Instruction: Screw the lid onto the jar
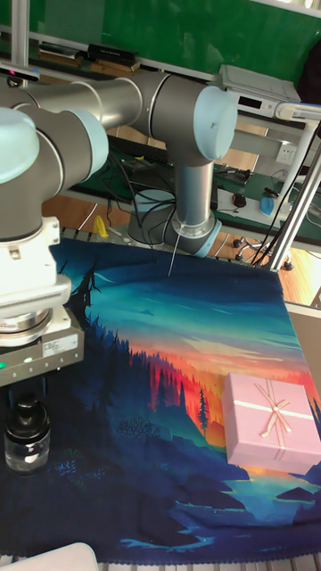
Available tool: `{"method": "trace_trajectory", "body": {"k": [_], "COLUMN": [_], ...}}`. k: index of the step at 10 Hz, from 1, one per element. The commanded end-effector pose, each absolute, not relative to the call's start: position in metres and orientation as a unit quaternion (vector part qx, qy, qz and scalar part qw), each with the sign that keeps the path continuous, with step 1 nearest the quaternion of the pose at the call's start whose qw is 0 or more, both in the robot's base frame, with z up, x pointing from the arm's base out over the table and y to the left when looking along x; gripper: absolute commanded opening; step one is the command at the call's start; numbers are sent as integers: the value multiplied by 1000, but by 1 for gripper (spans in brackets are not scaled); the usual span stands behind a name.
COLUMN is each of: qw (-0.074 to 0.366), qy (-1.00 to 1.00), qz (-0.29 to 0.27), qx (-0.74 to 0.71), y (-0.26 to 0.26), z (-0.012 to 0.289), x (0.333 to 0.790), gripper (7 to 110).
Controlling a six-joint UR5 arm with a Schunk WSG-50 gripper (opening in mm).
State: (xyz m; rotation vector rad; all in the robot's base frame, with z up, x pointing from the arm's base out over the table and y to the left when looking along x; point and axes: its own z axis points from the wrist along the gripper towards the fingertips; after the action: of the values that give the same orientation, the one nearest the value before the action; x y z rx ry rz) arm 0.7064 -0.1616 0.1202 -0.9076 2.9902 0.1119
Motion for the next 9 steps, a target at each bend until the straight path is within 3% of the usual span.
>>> {"method": "trace_trajectory", "body": {"k": [1,4,9], "qw": [18,29,58], "qy": [931,896,870], "qz": [25,-4,20], "qx": [-365,-443,-489], "y": [-158,-170,-153], "z": [116,116,121], "x": [705,716,722], "gripper": [44,44,44]}}
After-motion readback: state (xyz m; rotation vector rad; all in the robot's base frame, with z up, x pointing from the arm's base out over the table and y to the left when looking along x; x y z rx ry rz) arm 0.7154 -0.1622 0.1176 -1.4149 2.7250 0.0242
